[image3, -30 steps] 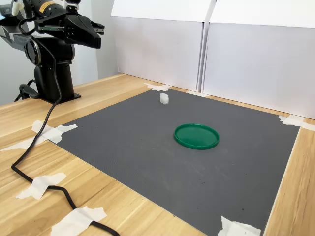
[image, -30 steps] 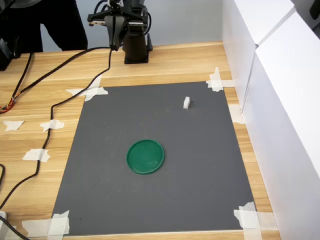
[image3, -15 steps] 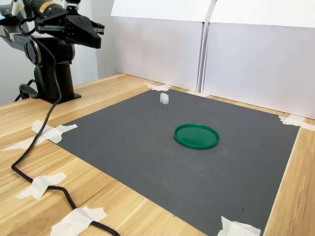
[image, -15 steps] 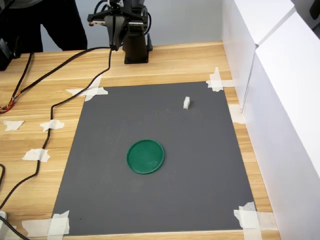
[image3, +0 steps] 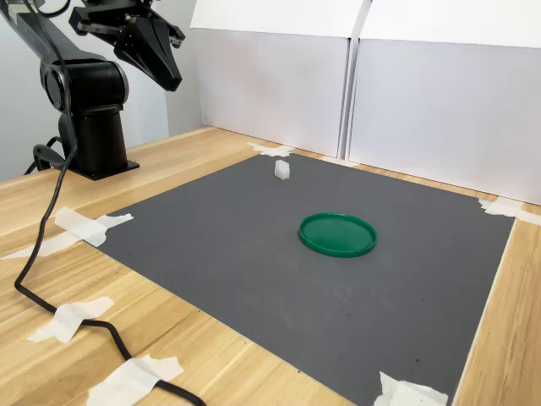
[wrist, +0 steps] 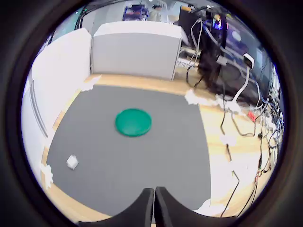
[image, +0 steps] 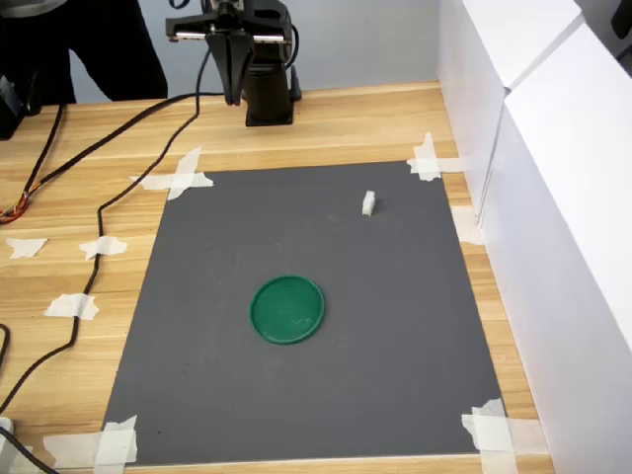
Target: Grasp a white terminal and put it on the green lid.
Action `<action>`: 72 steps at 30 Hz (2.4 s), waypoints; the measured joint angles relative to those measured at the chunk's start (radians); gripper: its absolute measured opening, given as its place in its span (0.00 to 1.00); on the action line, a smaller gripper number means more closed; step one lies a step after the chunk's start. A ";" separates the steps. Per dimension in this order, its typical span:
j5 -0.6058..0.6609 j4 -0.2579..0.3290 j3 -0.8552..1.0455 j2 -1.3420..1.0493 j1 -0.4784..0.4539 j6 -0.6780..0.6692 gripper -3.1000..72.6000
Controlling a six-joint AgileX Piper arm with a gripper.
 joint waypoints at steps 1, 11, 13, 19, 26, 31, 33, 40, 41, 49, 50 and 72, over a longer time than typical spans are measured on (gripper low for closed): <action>0.026 0.013 -0.026 0.037 0.000 -0.009 0.02; 0.202 0.076 -0.233 0.293 0.000 -0.093 0.02; 0.253 0.092 -0.264 0.345 0.000 -0.105 0.03; 0.355 0.119 -0.339 0.448 0.000 -0.113 0.14; 0.415 0.123 -0.423 0.500 0.000 -0.116 0.33; 0.458 0.123 -0.469 0.531 0.000 -0.118 0.45; 0.470 0.126 -0.484 0.541 0.000 -0.125 0.48; 0.471 0.126 -0.493 0.583 0.000 -0.169 0.66; 0.469 0.124 -0.493 0.587 0.000 -0.184 0.68; 0.405 0.121 -0.493 0.608 0.001 -0.249 0.87; 0.399 0.116 -0.493 0.613 0.008 -0.243 0.87; 0.286 -0.021 -0.493 0.887 0.597 0.147 0.88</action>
